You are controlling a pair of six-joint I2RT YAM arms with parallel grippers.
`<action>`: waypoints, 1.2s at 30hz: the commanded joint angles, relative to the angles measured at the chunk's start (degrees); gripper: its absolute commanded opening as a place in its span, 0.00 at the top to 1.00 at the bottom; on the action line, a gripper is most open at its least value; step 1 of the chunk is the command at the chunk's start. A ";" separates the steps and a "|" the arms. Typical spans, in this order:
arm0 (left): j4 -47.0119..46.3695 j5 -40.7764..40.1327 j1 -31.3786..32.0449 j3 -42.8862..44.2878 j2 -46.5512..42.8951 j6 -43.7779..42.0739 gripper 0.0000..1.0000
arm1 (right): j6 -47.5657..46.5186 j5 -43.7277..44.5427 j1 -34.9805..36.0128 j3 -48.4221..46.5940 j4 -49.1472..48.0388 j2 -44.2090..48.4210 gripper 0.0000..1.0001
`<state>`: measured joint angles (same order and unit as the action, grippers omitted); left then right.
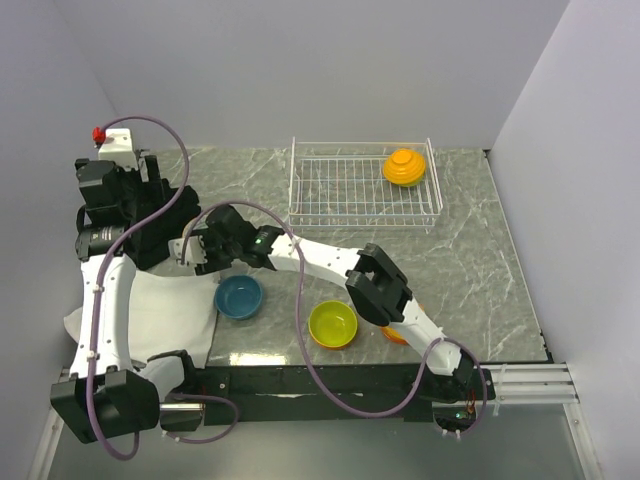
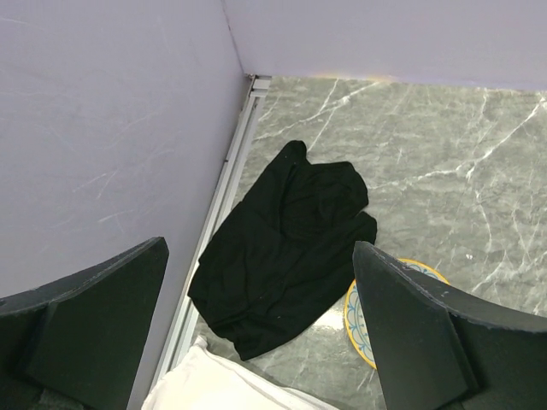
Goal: Load the bowls into the dish rack
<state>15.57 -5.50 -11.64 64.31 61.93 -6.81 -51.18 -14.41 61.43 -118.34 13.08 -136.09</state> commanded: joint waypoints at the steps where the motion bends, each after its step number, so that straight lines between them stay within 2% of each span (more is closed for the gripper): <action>1: -1.07 -0.74 0.30 2.48 0.73 -0.49 0.03 | -1.29 0.61 -0.52 -5.31 1.33 -2.68 0.37; 10: -0.98 -1.01 0.30 2.48 1.09 -0.31 0.03 | -2.17 1.23 -1.22 -9.00 1.86 -6.38 0.40; 14: -0.55 -1.18 0.30 2.57 1.17 0.30 0.03 | -1.47 1.06 -1.49 -9.63 0.99 -7.17 0.53; 21: 0.07 -1.18 0.39 2.66 1.00 0.57 0.03 | -2.35 1.32 -1.49 -9.80 0.45 -7.78 0.66; 27: -0.02 -1.09 0.21 1.87 0.39 0.83 0.03 | -3.84 1.14 -1.40 -9.01 1.24 -7.52 0.73; 36: 0.77 -1.09 0.56 0.90 -1.20 1.01 0.03 | -6.65 3.34 -1.49 -8.74 1.07 -8.13 0.64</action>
<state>16.67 -5.93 -11.53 64.31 62.85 -6.35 -55.96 -12.49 60.12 -125.36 15.44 -143.68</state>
